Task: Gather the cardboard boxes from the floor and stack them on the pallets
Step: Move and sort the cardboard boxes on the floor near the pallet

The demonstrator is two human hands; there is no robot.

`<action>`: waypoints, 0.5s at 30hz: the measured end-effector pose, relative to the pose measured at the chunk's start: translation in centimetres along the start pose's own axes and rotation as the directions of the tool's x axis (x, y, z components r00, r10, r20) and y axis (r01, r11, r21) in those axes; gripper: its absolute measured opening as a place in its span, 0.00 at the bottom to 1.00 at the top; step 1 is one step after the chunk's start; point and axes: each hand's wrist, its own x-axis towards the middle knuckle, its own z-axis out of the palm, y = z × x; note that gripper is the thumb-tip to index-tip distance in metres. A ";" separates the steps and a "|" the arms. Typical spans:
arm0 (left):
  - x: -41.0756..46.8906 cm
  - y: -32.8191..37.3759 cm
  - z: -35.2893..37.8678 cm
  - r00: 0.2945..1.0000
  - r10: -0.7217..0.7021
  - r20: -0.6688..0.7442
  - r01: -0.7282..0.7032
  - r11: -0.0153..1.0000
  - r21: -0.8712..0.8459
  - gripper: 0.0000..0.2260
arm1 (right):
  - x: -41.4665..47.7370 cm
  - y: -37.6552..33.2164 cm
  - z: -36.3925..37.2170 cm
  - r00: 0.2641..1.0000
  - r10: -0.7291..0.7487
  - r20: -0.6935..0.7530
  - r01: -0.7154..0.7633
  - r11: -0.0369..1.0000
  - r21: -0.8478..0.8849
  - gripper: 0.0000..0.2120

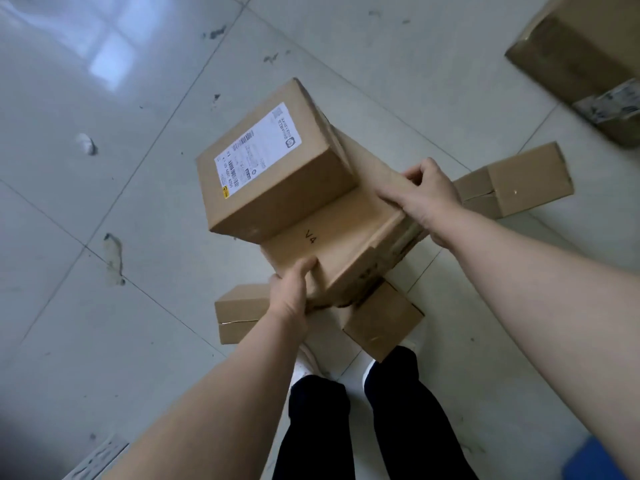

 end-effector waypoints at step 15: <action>-15.0 6.8 1.4 0.989 0.145 0.023 -0.141 0.896 0.420 0.28 | -9.4 -2.9 -10.6 0.984 0.175 0.033 -0.178 0.957 0.231 0.17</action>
